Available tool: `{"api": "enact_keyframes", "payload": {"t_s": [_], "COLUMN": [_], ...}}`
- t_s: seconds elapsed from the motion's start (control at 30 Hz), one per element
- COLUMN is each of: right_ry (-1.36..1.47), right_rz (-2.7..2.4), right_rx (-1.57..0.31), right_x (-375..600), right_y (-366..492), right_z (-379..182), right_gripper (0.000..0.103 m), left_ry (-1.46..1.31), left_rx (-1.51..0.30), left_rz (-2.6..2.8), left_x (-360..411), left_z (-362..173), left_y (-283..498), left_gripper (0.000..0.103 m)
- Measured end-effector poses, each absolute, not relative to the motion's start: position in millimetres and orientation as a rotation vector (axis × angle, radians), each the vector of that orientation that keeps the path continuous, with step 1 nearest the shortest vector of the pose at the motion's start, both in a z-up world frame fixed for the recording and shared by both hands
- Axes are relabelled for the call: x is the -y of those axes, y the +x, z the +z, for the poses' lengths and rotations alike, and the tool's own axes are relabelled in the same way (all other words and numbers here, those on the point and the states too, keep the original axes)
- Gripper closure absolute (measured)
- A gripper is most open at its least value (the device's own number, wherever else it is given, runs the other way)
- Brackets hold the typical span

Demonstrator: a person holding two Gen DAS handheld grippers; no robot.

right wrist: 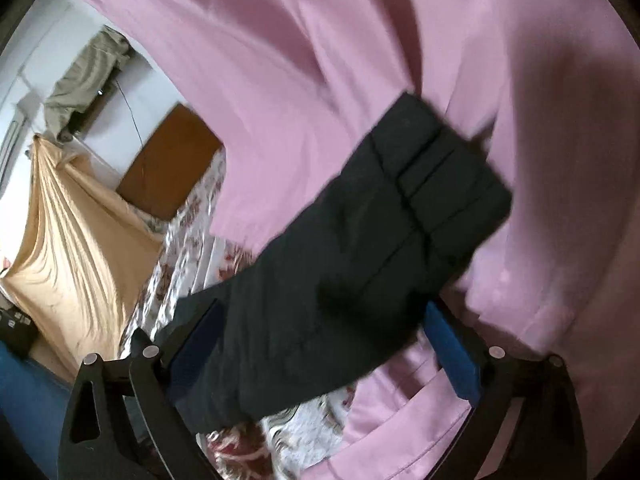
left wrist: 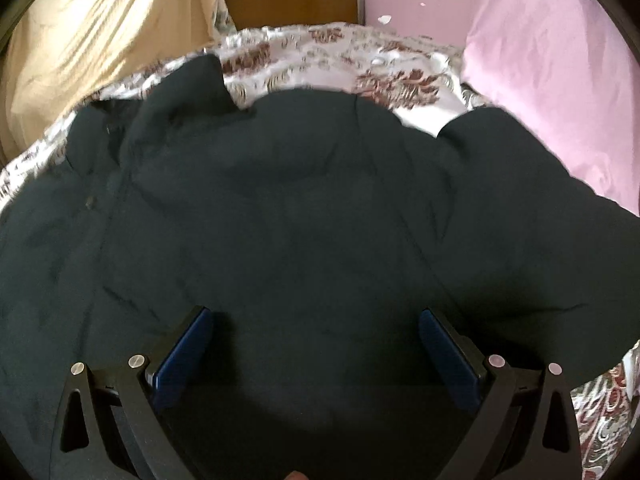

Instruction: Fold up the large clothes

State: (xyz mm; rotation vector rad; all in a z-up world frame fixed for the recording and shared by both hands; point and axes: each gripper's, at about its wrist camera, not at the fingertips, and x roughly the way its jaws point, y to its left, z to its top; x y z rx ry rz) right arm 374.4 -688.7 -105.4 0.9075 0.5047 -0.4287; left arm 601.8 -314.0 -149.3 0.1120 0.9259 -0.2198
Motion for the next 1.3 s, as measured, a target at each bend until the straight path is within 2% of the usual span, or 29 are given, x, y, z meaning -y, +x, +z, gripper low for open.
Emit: {"api": "enact_keyframes", "payload": {"t_s": [0.17, 0.2, 0.23, 0.27, 0.33, 0.43, 0.63, 0.9, 1.13, 1.3], "right_ry": [0.883, 0.883, 0.890, 0.899, 0.910, 0.896, 0.709, 0.454, 0.257, 0.134], "right_rz": [-0.559, -0.597, -0.637, -0.666, -0.677, -0.658, -0.580, -0.325, -0.112, 0.022], "right_rx": [-0.545, -0.541, -0.538, -0.529, -0.507, -0.477, -0.383, -0.295, -0.355, -0.461], "right_x": [686, 688, 690, 692, 694, 689, 642, 514, 385, 289], "right_y": [400, 405, 408, 409, 410, 419, 427, 469, 503, 528], "right_z": [-113, -115, -117, -119, -120, -117, -54, 50, 79, 59], "right_gripper": [0.012, 0.021, 0.035, 0.042, 0.076, 0.092, 0.095, 0.095, 0.095, 0.095], "left_ry": [0.122, 0.123, 0.123, 0.126, 0.128, 0.090, -0.025, -0.013, -0.091, -0.208], "left_rx": [-0.924, -0.928, -0.932, -0.934, -0.937, -0.945, -0.990, -0.999, -1.007, -0.988], "left_rz": [-0.217, -0.217, -0.216, -0.215, -0.214, -0.241, -0.299, -0.264, -0.175, -0.147], "left_x": [315, 315, 315, 316, 317, 311, 262, 151, 26, -52], "left_z": [-159, -161, -161, -162, -162, -157, -128, -83, -57, -51], "left_y": [601, 602, 603, 605, 605, 606, 594, 558, 534, 520], "left_gripper": [0.000, 0.000, 0.000, 0.000, 0.000, 0.000, 0.000, 0.000, 0.000, 0.000]}}
